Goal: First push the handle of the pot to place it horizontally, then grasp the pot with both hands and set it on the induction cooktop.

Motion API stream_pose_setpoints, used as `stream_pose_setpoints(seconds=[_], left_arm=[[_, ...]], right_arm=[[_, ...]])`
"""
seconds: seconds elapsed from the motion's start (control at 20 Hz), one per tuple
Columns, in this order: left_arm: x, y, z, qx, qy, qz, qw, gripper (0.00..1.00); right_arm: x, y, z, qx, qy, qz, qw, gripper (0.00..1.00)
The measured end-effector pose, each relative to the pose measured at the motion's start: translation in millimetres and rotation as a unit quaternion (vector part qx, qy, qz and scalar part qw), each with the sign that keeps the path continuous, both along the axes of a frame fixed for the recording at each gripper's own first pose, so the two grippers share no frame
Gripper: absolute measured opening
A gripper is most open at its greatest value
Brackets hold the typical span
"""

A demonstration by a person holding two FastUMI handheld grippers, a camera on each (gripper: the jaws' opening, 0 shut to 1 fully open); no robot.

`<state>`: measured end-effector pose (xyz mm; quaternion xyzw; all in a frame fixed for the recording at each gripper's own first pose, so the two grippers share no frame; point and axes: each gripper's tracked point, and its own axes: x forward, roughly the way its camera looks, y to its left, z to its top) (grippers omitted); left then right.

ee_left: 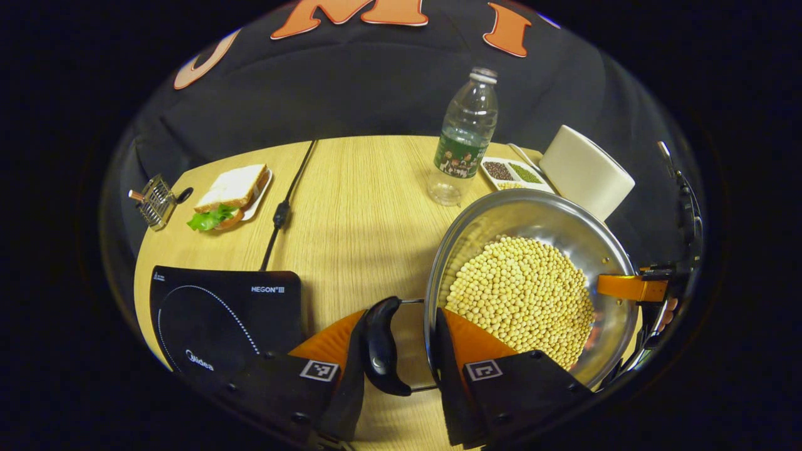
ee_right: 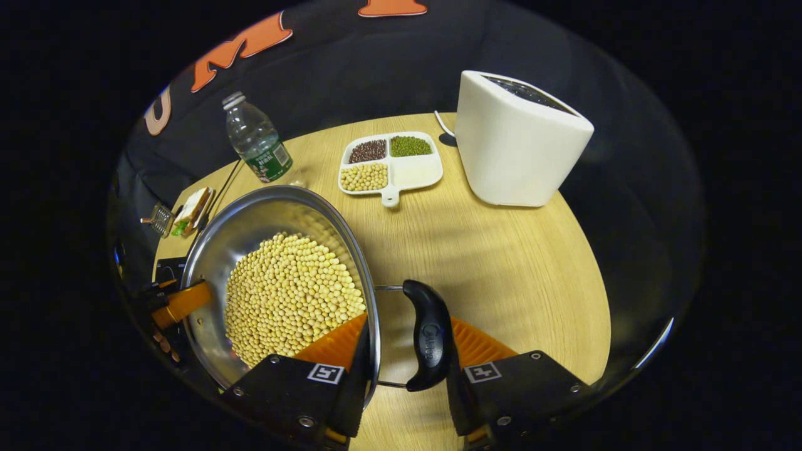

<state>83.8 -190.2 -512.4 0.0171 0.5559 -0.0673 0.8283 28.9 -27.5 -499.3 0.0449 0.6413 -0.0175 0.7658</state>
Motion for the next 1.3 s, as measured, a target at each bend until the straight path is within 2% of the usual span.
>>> stream_pose_setpoints(seconds=[0.25,0.5,0.55,0.6,1.05,1.3], left_arm=[[-2,10,53,0.004,-0.036,-0.01,0.999,0.59],[-12,42,88,0.015,-0.058,-0.007,0.998,0.59],[-13,51,94,0.016,-0.061,-0.006,0.998,0.59],[-16,61,101,0.017,-0.064,-0.002,0.998,0.59],[-33,173,157,0.045,-0.095,0.046,0.993,0.58],[-48,237,166,0.06,-0.098,0.077,0.99,0.58]], right_arm=[[-6,-3,-3,-0.002,-0.033,-0.005,0.999,0.55],[-7,-3,-5,0.005,-0.045,0.0,0.999,0.55],[-7,-3,-4,0.005,-0.047,0.003,0.999,0.51],[-7,-4,-5,0.006,-0.05,0.007,0.999,0.55],[7,-3,-24,0.035,-0.071,0.048,0.996,0.55],[19,-8,-26,0.044,-0.07,0.07,0.994,0.55]])
